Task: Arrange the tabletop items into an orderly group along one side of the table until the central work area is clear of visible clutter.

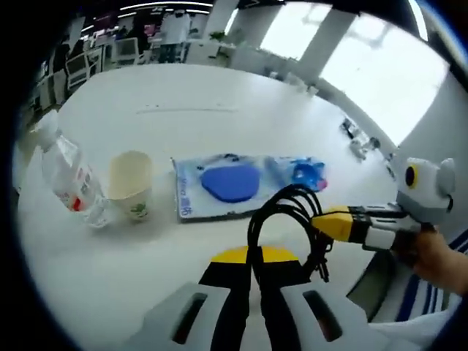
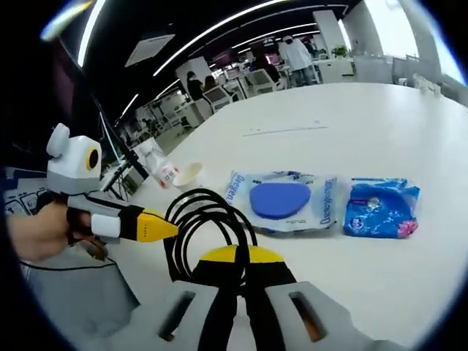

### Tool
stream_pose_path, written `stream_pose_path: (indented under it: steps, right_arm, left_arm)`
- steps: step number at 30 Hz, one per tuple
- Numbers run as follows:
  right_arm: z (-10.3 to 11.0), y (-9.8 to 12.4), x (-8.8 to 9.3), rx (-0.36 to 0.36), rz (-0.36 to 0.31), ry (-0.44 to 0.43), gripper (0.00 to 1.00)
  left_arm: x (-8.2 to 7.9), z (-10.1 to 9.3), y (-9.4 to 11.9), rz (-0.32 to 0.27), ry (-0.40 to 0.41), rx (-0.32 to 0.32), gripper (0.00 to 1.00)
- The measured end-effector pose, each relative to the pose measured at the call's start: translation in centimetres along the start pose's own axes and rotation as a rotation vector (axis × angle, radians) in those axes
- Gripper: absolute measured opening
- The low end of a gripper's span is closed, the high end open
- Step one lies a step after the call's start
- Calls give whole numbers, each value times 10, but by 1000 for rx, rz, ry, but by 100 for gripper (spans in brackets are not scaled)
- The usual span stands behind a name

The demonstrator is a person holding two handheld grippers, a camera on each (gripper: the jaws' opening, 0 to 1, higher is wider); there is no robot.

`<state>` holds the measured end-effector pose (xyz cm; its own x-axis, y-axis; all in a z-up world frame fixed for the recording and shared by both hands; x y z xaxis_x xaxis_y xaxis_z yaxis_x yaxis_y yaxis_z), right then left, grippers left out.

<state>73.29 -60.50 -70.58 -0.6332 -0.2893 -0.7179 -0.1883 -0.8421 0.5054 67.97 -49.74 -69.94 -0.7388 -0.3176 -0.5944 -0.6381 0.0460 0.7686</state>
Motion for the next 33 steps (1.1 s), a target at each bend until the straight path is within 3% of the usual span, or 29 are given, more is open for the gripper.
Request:
stream_pose_path:
  steps: [16, 23, 33]
  right_arm:
    - [-63, 65, 1, 119, -60, -81, 0]
    - [-76, 83, 5, 155, -72, -94, 0]
    - [-92, 98, 13, 180, -71, -116, 0]
  left_arm:
    - [-8, -88, -33, 47, -112, 119, 0]
    - [-8, -112, -42, 61, -134, 152, 0]
    - [-2, -130, -55, 88, -140, 175, 0]
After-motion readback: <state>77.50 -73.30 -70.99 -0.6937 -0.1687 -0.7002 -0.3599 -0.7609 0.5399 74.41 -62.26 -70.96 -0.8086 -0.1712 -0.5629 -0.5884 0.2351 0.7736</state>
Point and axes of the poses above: the point that each gripper's makers call its tool centre point, and the gripper's own axes: y roughly backward along the fingers, z roughly to its left, x roughly out of its underside, the point moved 2 cm from there along y, roughly backward along the fingers, and after that the axes turned 10 degrees about -x, right-handed, at the moved point
